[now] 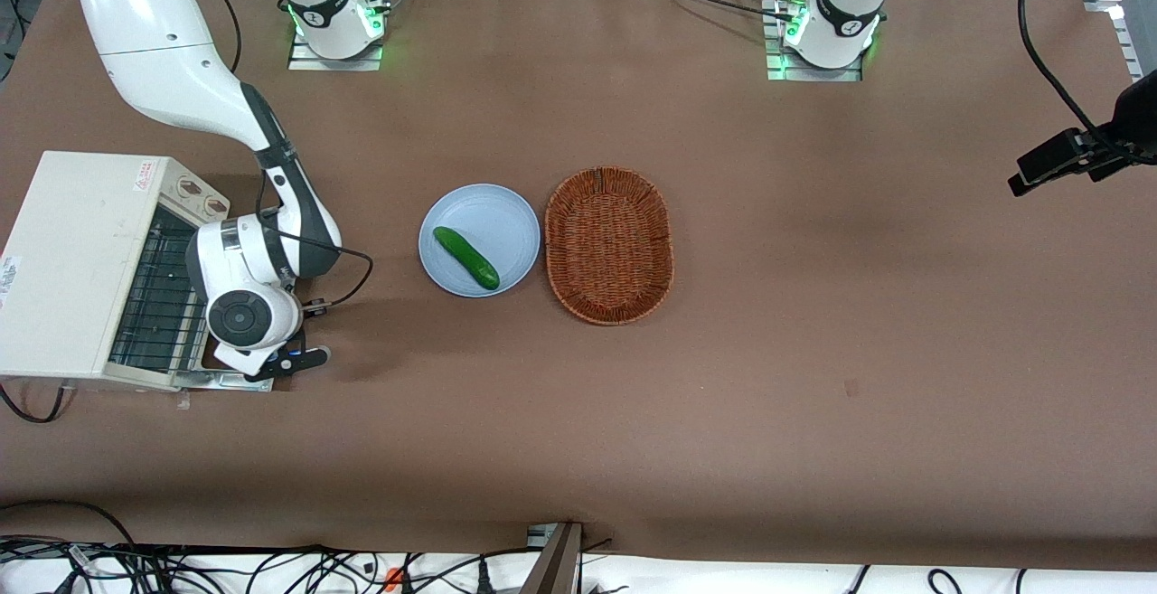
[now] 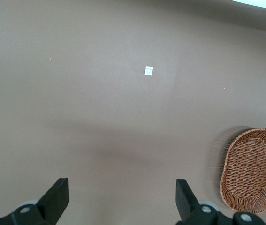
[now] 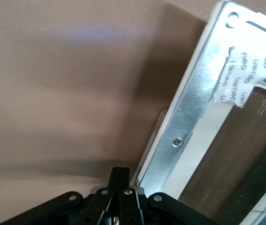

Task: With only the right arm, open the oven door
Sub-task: 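Pull the handle outward and down, swinging the glass door open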

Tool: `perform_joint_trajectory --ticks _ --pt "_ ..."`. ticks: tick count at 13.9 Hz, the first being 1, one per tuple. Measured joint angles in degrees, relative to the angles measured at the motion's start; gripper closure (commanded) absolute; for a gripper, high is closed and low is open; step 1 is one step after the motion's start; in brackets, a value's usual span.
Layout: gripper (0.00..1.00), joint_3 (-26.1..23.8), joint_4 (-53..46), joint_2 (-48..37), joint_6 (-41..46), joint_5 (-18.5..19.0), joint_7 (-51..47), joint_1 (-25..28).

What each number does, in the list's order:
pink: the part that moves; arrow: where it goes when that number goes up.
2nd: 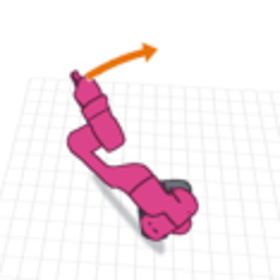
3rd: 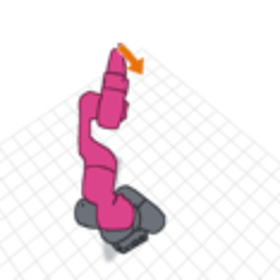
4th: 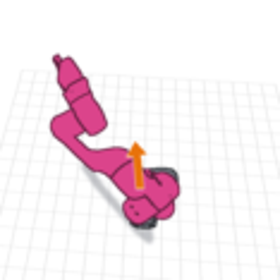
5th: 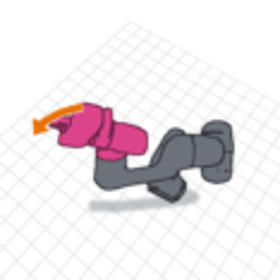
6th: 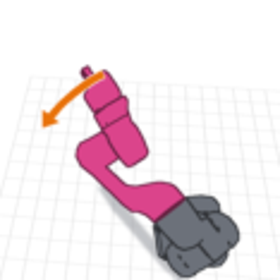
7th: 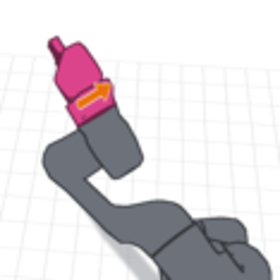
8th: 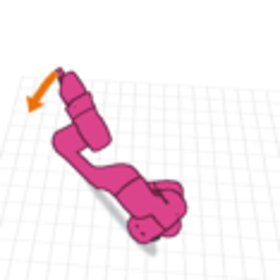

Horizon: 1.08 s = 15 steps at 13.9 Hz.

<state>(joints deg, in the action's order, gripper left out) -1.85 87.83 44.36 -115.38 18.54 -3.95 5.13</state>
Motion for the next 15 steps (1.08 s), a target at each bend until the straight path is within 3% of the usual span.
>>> perform_joint_trajectory --ticks 4,9,15 --pt "1.00 1.17 0.01 -0.02 1.67 -5.76 -2.73 -0.07" --pt "1.00 1.16 0.09 0.01 2.80 -6.56 -5.14 2.72" --pt "1.00 1.45 -4.17 -2.82 7.85 -10.55 -3.46 3.19"
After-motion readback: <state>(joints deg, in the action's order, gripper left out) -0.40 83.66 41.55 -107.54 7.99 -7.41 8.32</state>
